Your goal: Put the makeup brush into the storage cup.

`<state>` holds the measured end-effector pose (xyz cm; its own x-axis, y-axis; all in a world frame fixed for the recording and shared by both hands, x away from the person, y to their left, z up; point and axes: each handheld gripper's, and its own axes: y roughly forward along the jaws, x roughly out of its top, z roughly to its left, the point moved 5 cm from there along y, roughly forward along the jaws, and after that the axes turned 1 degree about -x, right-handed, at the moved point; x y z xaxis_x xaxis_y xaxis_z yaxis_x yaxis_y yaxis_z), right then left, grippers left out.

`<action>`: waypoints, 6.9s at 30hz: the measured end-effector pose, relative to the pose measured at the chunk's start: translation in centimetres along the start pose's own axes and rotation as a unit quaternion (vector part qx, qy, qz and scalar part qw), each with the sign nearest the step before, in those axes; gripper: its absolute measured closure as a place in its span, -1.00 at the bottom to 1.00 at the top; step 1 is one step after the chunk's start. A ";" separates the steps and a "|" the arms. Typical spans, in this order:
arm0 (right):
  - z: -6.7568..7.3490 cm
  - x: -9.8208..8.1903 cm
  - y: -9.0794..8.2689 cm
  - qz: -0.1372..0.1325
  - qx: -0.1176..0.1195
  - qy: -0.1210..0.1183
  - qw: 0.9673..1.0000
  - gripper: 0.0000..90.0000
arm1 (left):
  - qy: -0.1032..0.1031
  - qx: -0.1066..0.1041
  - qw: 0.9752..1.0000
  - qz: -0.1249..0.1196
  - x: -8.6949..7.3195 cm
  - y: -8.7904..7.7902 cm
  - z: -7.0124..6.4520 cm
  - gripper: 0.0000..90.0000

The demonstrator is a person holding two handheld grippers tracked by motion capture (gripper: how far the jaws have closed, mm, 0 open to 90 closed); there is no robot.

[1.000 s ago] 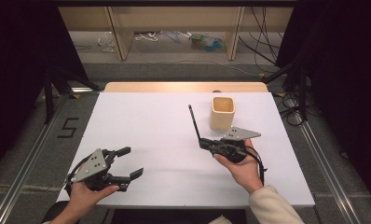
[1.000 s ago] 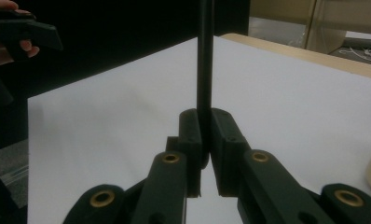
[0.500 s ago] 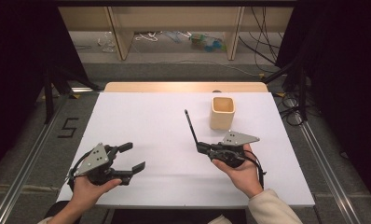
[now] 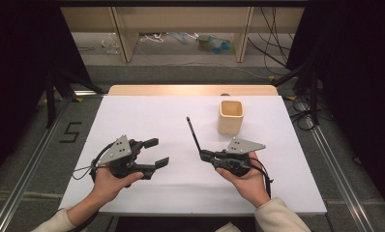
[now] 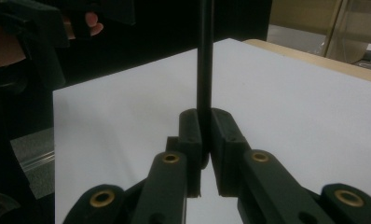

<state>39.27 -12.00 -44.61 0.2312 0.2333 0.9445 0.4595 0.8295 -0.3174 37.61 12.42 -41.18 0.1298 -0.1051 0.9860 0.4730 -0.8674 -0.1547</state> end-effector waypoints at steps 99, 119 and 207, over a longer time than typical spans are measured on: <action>1.2 0.8 1.3 -0.019 0.000 -0.029 0.999 0.58 | -0.001 -0.110 0.994 -0.026 0.8 8.1 -1.5 0.86; 1.1 0.9 1.2 -0.032 -0.006 -0.026 0.999 0.77 | -0.004 -0.106 0.994 -0.025 0.8 8.1 -1.3 0.86; -1.8 2.0 -1.3 -0.062 -0.059 -0.010 0.996 0.87 | -0.007 0.032 0.998 -0.061 -1.1 -4.6 1.3 -0.63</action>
<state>40.71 -13.54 -42.41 0.1490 0.1433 0.9784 0.5813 0.7877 -0.2039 36.45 17.13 -41.61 0.0789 0.0062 0.9969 0.5410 -0.8402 -0.0376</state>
